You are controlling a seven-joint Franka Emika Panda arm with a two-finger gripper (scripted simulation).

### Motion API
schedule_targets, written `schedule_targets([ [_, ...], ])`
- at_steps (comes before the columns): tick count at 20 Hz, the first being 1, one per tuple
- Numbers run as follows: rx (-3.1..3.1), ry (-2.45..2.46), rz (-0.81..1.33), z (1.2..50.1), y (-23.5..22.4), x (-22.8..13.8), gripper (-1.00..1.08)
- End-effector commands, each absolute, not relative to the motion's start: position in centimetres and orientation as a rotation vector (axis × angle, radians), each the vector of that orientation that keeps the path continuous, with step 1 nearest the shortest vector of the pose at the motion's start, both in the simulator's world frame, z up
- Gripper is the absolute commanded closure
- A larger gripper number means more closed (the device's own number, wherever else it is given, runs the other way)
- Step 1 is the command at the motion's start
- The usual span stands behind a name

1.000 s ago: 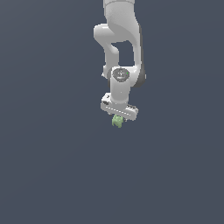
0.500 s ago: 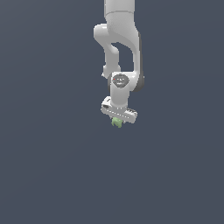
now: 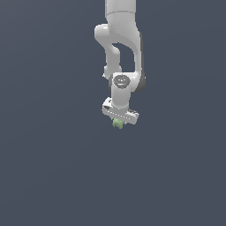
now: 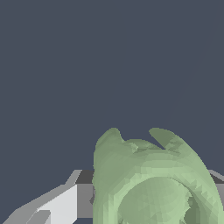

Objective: Pick up the object and move it to a goal position.

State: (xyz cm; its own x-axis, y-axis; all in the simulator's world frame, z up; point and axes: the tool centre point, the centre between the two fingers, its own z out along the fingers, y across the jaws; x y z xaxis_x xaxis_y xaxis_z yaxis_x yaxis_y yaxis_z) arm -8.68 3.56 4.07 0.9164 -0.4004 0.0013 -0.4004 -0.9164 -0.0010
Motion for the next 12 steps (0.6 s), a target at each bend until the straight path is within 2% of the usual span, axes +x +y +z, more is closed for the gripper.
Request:
schedule_targets([
  [1, -3.075, 0.642, -0.002, 4.1, 3.6, -8.7, 1.08],
  [12, -3.075, 0.642, -0.002, 6.8, 3.4, -6.4, 1.08],
])
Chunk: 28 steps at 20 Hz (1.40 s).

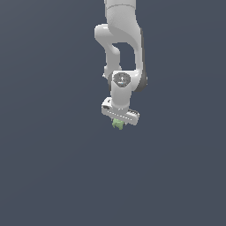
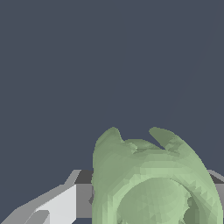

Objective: Pick up the object and move it to a goal position.

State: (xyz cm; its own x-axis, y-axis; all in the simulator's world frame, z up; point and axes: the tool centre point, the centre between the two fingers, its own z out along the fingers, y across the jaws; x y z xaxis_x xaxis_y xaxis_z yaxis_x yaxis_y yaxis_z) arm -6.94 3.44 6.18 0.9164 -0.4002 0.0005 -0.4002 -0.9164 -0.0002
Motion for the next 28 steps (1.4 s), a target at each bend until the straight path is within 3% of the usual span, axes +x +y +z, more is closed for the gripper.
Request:
schedule_targets([
  [1, -3.075, 0.642, -0.002, 7.3, 3.4, -6.0, 1.08],
  [28, -3.076, 0.643, -0.001, 23.1, 2.5, 7.7, 1.08],
])
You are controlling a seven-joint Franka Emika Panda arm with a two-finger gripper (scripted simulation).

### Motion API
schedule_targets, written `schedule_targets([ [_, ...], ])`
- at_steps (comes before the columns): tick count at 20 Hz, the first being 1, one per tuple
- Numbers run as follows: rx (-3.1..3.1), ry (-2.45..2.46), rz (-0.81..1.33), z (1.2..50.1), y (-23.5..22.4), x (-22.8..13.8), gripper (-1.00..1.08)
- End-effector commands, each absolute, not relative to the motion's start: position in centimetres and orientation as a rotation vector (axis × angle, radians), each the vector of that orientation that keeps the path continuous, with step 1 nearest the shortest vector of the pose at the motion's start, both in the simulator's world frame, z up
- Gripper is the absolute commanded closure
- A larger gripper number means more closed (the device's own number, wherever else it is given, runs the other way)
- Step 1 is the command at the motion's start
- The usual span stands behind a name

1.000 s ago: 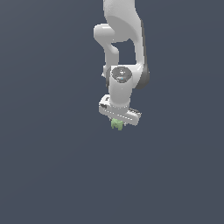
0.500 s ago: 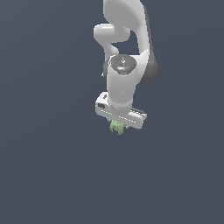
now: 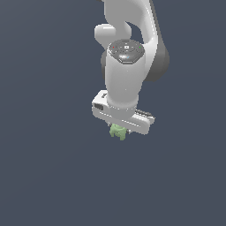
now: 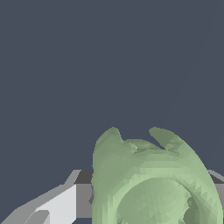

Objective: Pick up the object and move it to a goal position.

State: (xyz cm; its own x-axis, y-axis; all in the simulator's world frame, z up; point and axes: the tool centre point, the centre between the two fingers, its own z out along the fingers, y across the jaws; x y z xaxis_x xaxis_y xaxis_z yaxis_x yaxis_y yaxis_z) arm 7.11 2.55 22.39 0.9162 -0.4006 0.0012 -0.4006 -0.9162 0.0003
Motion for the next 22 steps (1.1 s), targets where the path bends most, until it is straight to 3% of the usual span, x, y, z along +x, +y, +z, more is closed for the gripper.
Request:
schedule_targets([
  [1, 3.074, -0.643, 0.001, 23.5, 2.5, 8.1, 1.08],
  [22, 3.075, -0.643, 0.000, 27.2, 2.3, 11.8, 1.08],
])
